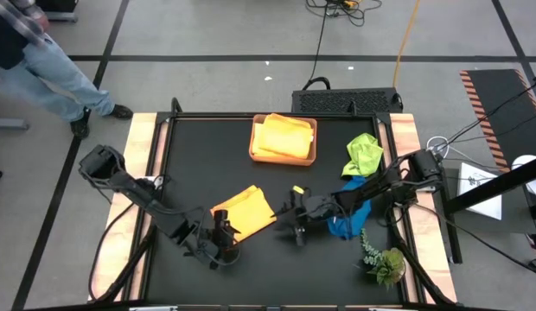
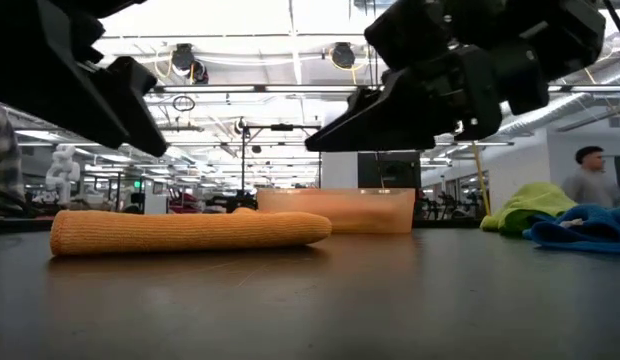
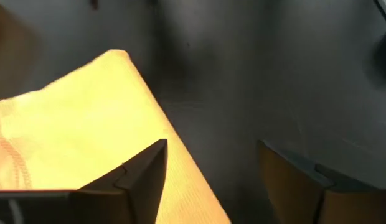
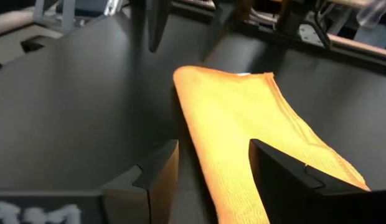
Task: Fold microfiber towels
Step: Put the orange towel in the orange bin
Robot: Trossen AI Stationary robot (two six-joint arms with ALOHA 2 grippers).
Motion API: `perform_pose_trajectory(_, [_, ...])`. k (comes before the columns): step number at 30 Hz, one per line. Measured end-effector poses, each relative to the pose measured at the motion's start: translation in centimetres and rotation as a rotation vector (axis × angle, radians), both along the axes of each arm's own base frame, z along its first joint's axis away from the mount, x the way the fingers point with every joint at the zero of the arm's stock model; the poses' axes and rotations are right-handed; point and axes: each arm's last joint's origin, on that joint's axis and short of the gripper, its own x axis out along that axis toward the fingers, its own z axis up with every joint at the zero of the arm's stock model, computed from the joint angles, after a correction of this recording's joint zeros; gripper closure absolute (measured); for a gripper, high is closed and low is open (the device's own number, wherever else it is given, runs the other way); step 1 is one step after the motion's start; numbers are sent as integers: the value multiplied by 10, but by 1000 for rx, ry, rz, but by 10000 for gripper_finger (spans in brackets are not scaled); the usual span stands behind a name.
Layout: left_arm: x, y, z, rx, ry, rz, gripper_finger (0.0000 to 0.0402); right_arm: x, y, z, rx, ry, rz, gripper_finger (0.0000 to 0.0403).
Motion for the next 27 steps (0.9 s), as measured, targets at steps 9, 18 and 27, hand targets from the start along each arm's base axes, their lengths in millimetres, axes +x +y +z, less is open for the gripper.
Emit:
perform_pose_trajectory(9, [0,-7,-28,29,86,17,202,13,0,-15,-21,58,-7,197])
perform_pose_trajectory(18, [3,-3,-36,14,99,95,137,13,0,-19,-9,67,-15,197])
perform_pose_trajectory(27, [3,0,-37,21,123,110,75,14,-1,-19,-8,71,-23,197])
